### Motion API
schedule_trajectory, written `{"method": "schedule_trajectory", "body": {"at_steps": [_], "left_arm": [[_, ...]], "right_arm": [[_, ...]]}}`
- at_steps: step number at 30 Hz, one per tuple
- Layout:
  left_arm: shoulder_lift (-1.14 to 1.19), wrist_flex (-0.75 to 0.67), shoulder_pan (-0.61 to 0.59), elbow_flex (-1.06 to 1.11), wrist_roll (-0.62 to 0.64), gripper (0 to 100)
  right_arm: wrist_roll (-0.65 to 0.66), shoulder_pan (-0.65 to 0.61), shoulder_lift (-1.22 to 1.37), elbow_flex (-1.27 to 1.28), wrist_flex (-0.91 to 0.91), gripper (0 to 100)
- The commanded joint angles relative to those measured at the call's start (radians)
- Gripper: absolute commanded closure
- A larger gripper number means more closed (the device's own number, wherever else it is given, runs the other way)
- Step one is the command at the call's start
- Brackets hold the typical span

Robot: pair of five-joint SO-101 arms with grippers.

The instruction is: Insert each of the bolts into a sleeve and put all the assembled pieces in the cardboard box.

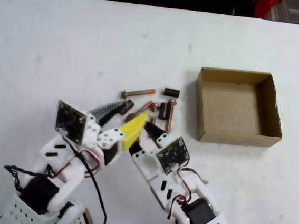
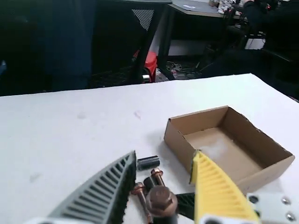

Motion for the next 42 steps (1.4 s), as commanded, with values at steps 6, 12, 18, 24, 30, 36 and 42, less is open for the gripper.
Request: {"method": "schedule_trajectory", "body": {"at_steps": [6, 12, 18, 24, 30, 36, 42], "left_arm": [[-0.012, -0.012, -0.263, -0.055, -0.103, 99], [-0.012, 0.017, -0.435, -0.049, -0.141, 94], [-0.012, 0.261, -0.449, -0.049, -0.141, 94], [-0.012, 0.333, -0.449, 0.037, -0.141, 94], [-0.012, 0.33, -0.449, 0.187, -0.144, 94], [-0.012, 0.331, -0.455, 0.304, -0.252, 94], [-0.012, 0.351, -0.455, 0.33, -0.258, 94]], "right_arm": [[0.011, 0.012, -0.012, 0.009, 0.002, 98.2], [0.009, 0.03, -0.012, 0.009, 0.004, 98.2], [0.003, 0.113, -0.013, 0.003, 0.001, 98.1], [0.008, 0.193, -0.013, -0.014, 0.005, 98.1], [0.012, 0.286, -0.013, -0.146, 0.176, 98.1], [0.109, 0.387, -0.005, -0.316, 0.378, 98.1], [0.13, 0.461, 0.002, -0.463, 0.538, 98.1]]}}
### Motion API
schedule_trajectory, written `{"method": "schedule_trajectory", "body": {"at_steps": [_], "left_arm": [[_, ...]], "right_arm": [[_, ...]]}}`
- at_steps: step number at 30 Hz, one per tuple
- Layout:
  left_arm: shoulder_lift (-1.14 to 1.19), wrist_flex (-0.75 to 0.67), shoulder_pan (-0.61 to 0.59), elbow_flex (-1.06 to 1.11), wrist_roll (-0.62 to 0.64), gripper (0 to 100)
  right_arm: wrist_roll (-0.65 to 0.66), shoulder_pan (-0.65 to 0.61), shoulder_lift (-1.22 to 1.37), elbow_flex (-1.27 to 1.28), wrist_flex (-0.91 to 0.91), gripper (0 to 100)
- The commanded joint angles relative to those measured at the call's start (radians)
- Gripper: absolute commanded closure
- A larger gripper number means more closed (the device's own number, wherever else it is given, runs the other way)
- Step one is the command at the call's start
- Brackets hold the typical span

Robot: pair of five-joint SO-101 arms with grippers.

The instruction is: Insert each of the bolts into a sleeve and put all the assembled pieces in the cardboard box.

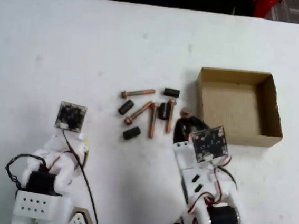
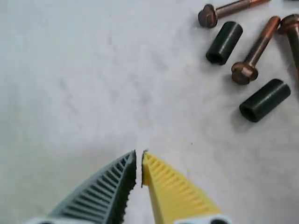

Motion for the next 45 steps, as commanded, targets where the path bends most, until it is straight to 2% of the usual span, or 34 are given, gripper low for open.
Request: {"method": "schedule_trajectory", "body": {"at_steps": [1, 5, 12, 21, 30, 34, 45], "left_arm": [[-0.012, 0.037, -0.01, -0.012, -0.006, 94], [-0.012, 0.095, -0.01, -0.009, -0.006, 94], [-0.012, 0.118, -0.01, 0.031, -0.011, 93], [-0.012, 0.14, -0.005, 0.04, -0.011, 93], [-0.012, 0.133, -0.004, 0.057, -0.012, 93], [-0.012, 0.117, -0.005, 0.061, -0.012, 93], [-0.012, 0.11, -0.01, 0.061, -0.012, 93]], "right_arm": [[0.02, 0.039, 0.018, -0.126, 0.047, 98.1], [0.021, 0.067, 0.171, -0.241, 0.077, 98.1], [0.021, 0.102, 0.619, -0.506, 0.079, 98.1], [0.021, 0.262, 1.05, -0.79, 0.074, 98.1], [0.023, 0.355, 1.409, -0.967, 0.028, 98.1], [0.023, 0.371, 1.586, -1.033, -0.033, 98.1], [0.023, 0.371, 2.048, -1.39, -0.027, 98.1]]}}
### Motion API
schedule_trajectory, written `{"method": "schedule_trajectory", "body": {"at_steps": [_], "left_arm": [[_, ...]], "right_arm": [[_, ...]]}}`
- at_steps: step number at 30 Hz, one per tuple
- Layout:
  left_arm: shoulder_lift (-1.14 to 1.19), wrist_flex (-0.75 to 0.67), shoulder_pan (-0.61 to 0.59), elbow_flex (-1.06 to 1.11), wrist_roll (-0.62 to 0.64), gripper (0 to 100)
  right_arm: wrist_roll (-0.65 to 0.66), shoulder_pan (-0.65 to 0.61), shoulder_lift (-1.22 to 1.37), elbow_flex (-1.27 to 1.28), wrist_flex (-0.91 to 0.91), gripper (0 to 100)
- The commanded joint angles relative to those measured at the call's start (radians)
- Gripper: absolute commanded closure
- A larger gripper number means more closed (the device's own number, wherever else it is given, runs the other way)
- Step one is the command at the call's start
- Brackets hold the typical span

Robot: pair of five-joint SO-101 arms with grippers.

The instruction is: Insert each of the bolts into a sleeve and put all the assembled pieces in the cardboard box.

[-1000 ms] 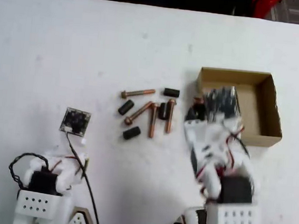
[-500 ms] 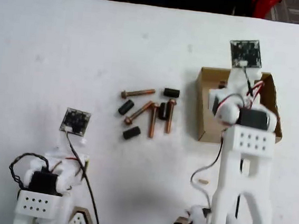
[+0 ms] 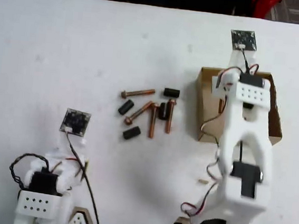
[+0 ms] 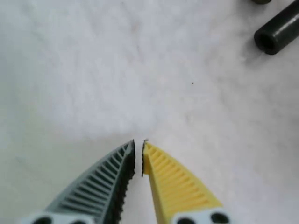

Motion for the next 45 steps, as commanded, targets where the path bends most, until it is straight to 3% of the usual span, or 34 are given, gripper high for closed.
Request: {"method": "schedule_trajectory", "body": {"at_steps": [1, 9, 15, 20, 32, 45], "left_arm": [[0.001, -0.023, -0.004, -0.006, -0.006, 93], [0.001, -0.023, -0.004, -0.006, -0.006, 93], [0.001, -0.023, -0.004, -0.006, -0.006, 93], [0.001, -0.023, -0.004, -0.006, -0.006, 93], [0.001, -0.023, -0.004, -0.006, -0.006, 93], [0.001, -0.023, -0.002, -0.006, -0.006, 93]], "right_arm": [[0.017, 0.004, 0.097, -0.153, -0.028, 98.1], [0.023, -0.013, 0.315, -0.333, 0.044, 97.5], [0.13, -0.073, 0.401, -0.45, 0.193, 84.5], [0.138, -0.073, 0.426, -0.489, 0.209, 84.4], [0.133, -0.068, 0.225, -0.489, 0.268, 84.4], [0.132, -0.189, -0.035, -0.485, 0.596, 84.4]]}}
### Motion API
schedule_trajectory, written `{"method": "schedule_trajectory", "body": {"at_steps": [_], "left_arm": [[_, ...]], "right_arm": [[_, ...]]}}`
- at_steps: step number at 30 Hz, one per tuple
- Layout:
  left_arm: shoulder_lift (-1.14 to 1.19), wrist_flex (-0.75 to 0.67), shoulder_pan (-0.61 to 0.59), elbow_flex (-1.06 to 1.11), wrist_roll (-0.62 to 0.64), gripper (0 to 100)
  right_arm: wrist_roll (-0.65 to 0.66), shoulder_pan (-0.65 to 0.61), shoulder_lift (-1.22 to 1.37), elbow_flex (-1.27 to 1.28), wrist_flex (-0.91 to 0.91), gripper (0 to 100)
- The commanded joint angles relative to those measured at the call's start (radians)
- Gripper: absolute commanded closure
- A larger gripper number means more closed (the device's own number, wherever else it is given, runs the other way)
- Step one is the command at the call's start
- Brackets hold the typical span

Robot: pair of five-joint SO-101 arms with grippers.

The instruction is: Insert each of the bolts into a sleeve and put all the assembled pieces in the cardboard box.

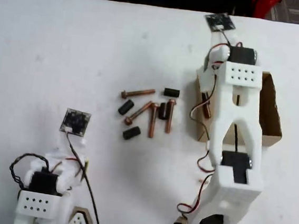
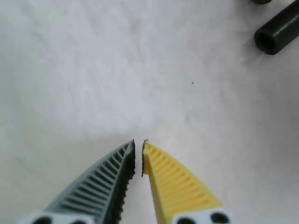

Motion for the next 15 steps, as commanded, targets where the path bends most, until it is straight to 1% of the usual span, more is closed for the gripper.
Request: {"method": "schedule_trajectory", "body": {"at_steps": [1, 6, 9, 11, 15], "left_arm": [[-0.001, -0.023, -0.002, -0.006, -0.006, 93], [-0.001, -0.023, -0.004, -0.006, -0.006, 93], [-0.001, -0.023, -0.004, -0.006, -0.006, 93], [-0.001, -0.023, -0.004, -0.006, -0.006, 93], [-0.001, -0.023, -0.004, -0.006, -0.006, 93]], "right_arm": [[0.008, -0.058, -0.11, -0.048, 0.053, 84.4], [-0.006, -0.13, -0.165, -0.046, 0.13, 84.4], [-0.129, -0.183, -0.151, -0.044, 0.186, 84.4], [-0.203, -0.211, -0.125, -0.044, 0.185, 84.4], [-0.279, -0.249, -0.033, -0.044, 0.147, 84.4]]}}
